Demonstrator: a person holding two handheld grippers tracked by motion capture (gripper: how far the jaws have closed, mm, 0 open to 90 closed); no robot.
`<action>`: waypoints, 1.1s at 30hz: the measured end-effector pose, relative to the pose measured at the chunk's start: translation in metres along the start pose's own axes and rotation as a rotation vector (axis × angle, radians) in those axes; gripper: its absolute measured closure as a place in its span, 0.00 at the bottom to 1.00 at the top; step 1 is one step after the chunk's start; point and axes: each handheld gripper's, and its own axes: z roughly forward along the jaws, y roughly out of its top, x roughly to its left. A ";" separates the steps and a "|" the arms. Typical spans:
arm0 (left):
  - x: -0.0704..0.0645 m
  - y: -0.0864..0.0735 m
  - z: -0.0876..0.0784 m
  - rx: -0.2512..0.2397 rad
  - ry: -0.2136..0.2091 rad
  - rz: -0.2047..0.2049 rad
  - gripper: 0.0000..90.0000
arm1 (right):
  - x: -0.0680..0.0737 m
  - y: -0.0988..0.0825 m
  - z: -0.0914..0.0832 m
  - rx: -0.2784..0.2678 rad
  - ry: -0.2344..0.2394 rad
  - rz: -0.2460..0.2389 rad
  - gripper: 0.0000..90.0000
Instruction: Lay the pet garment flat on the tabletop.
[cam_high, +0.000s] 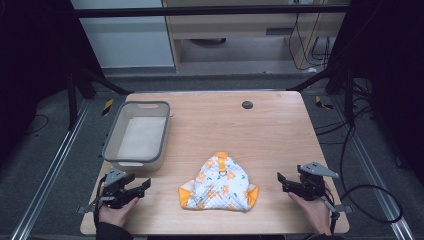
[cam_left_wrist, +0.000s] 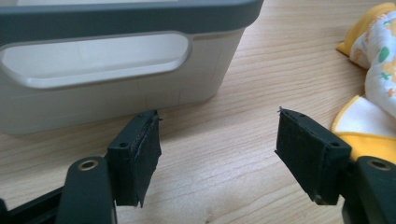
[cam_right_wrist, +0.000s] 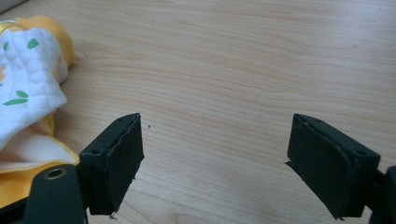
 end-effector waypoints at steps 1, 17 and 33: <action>-0.001 0.000 0.000 0.001 0.000 -0.001 0.32 | 0.001 0.000 -0.001 -0.001 0.002 0.003 0.21; -0.013 0.006 -0.004 -0.011 -0.051 0.046 0.25 | 0.012 0.010 -0.010 -0.061 0.027 -0.051 0.27; -0.028 0.038 -0.020 -0.096 -0.123 0.104 0.35 | 0.018 0.048 -0.014 -0.114 0.091 -0.046 0.38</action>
